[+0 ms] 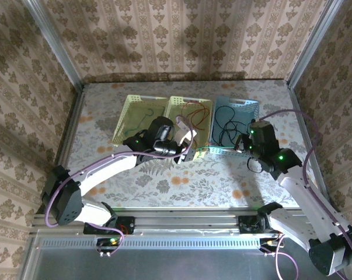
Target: Untangle the cables
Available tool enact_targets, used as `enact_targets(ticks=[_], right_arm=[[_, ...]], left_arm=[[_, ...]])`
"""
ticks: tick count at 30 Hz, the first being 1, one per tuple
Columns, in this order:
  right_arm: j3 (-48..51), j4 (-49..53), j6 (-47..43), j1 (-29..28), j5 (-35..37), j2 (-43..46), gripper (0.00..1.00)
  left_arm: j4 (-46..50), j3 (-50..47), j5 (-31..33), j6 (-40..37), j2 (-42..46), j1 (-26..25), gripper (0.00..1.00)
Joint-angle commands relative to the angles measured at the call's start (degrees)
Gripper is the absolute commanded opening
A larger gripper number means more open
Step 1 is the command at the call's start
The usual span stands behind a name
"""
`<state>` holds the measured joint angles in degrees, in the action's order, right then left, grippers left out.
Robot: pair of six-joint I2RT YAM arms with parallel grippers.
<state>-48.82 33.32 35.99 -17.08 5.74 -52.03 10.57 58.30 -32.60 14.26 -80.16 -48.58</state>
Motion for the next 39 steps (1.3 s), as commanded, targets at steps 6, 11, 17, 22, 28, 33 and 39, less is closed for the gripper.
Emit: enact_targets(ticks=[6,11,17,22,28,33,39], right_arm=[[-0.5,4.71,-4.96,4.52,4.67,1.59,0.0],[0.63,1.4,-5.4,-0.28,0.8,0.04,0.0],[1.27,-2.33,-3.06,-6.98,2.71,-4.99,0.0],[0.67,-7.22,-2.37,-10.45,4.08,-10.72,0.0],[-0.94,-10.36,-2.56,-13.29,3.78,-15.61,0.0],[-0.78,-9.68,-3.89,-16.61,2.79,-17.23,0.0],[3.4,-5.29,-2.64,-16.04,5.64,-13.8,0.0]], left_arm=[[0.69,-0.69,4.43,-1.81,4.63,2.13,0.0],[-1.25,1.5,0.17,0.61,3.06,1.67,0.0],[-3.89,6.27,-3.87,0.61,0.14,-0.38,0.0],[-8.18,9.64,-10.55,3.17,-1.96,-1.95,0.0],[-13.5,10.71,-15.02,5.77,-3.67,-2.07,0.0],[-12.77,10.48,-9.13,3.84,-2.66,-1.61,0.0],[-18.88,4.07,7.85,7.09,3.57,3.42,0.0]])
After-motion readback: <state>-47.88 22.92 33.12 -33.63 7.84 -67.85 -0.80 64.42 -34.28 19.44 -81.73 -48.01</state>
